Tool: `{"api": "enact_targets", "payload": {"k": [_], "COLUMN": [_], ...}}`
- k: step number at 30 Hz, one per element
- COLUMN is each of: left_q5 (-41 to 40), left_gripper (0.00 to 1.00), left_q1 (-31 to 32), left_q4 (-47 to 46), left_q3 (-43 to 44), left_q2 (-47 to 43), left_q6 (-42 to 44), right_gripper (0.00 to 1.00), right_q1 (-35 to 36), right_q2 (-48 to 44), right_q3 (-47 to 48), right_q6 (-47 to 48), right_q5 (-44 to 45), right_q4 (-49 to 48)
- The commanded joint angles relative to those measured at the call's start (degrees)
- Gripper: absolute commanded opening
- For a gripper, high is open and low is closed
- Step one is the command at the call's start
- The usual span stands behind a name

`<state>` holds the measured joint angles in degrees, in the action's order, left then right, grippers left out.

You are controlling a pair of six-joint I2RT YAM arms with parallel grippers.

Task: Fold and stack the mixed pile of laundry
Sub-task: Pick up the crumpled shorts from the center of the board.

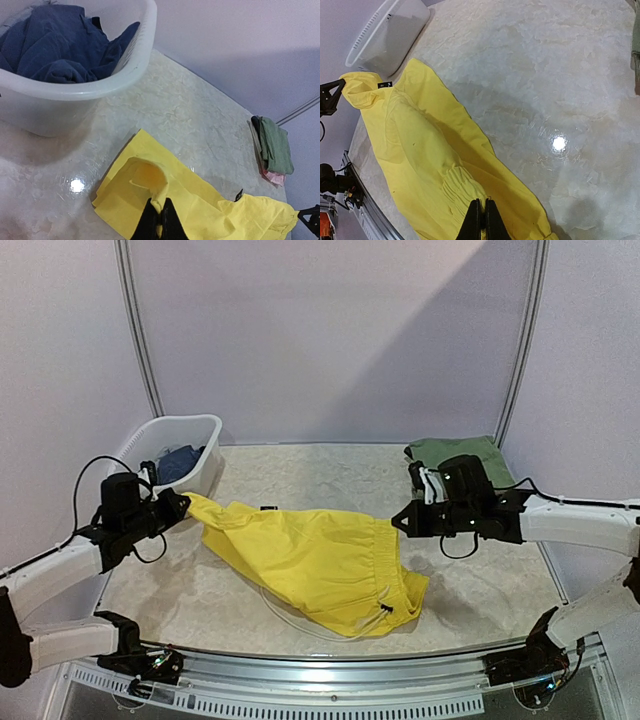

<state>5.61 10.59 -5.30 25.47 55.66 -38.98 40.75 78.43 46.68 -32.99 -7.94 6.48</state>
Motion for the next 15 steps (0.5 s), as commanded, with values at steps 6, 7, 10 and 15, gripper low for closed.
{"api": "enact_targets", "payload": {"k": [6, 7, 10, 15], "left_q5": [0.28, 0.50, 0.73, 0.61], "left_gripper": [0.00, 0.00, 0.00, 0.00], "left_q1": [0.09, 0.10, 0.13, 0.21], "left_q4": [15.97, 17.36, 23.05, 32.85], "left_q3": [5.51, 6.29, 9.75, 17.35], "left_q2": [-12.23, -13.37, -17.09, -23.18], "left_q6": [1.43, 1.56, 2.70, 4.43], "right_gripper": [0.00, 0.00, 0.00, 0.00], "right_q1": [0.29, 0.29, 0.29, 0.30], "right_q2": [-13.15, -14.26, -17.31, -22.97], "right_q3": [2.12, 2.36, 3.77, 7.03], "right_q6": [3.15, 3.38, 4.94, 7.23], "right_q5": [4.19, 3.74, -0.04, -5.49], "right_q4": [8.97, 9.41, 10.64, 12.76]}}
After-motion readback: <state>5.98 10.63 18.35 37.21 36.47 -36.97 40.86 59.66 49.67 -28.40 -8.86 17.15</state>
